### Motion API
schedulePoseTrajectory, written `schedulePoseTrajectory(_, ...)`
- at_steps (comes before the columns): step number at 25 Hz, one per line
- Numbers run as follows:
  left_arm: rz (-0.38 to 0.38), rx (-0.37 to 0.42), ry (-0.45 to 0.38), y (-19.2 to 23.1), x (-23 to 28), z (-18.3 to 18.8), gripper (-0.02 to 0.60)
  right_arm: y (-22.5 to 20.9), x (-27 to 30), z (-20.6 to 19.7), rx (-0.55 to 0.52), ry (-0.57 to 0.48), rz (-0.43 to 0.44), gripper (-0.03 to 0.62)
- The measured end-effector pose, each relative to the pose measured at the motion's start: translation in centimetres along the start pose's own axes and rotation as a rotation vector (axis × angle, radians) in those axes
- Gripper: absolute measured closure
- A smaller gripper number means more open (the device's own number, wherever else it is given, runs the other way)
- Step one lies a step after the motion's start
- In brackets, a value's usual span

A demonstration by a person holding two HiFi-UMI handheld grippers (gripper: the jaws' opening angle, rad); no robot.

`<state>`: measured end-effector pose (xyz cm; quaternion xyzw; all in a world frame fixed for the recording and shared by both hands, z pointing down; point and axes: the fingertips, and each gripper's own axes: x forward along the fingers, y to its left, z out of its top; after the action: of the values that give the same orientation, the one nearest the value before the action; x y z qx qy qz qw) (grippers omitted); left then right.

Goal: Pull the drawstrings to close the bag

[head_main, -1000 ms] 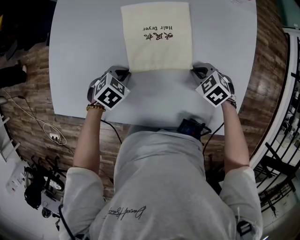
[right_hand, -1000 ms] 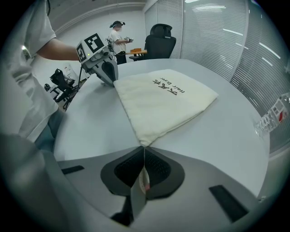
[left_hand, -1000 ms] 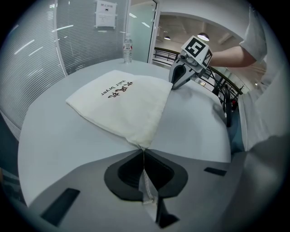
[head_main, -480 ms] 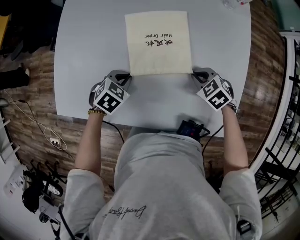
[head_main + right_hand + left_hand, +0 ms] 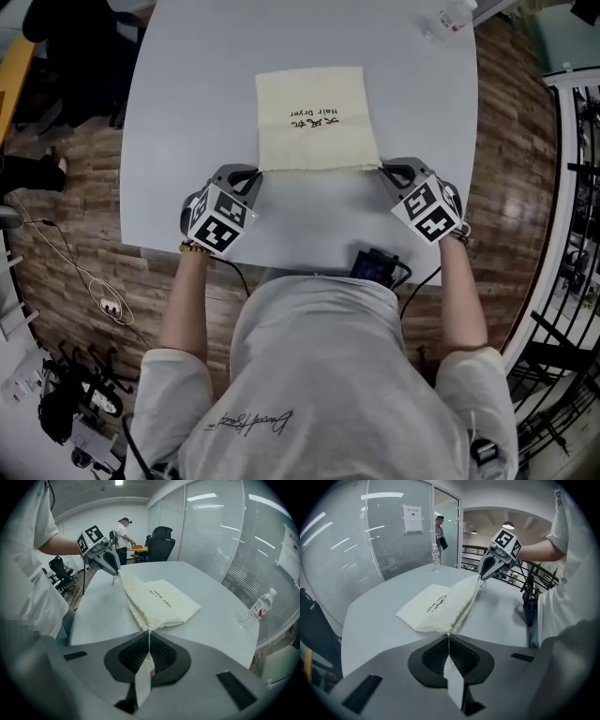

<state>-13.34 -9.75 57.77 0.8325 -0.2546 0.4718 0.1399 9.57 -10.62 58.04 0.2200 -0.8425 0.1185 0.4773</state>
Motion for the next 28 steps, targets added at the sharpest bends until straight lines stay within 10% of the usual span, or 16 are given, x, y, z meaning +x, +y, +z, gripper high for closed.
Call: schedulePoseTrajectory(28, 0.182, 0.055, -0.187, -1.4, -8.3, 6.6, 0.568, 0.5, -9.4, 2.7, -0.005, -0.182, -0.149, 0.568)
